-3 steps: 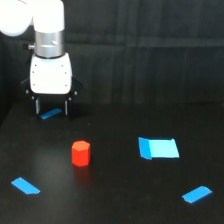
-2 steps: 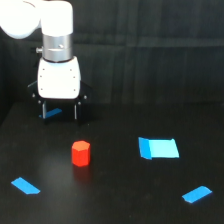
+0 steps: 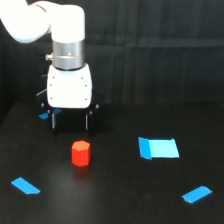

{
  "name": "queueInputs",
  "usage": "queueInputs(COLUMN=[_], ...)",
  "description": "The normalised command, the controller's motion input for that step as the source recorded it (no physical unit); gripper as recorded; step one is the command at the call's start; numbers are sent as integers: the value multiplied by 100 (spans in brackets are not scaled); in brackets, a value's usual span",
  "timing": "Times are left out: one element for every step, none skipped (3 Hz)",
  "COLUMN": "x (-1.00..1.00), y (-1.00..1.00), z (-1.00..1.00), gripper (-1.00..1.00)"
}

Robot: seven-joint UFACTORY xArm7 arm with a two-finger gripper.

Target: Pick up the red object from the table

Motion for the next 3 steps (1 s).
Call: queueInputs(x=[19, 14, 13], y=[-91, -88, -90], z=[8, -4, 5], gripper=[90, 100, 100])
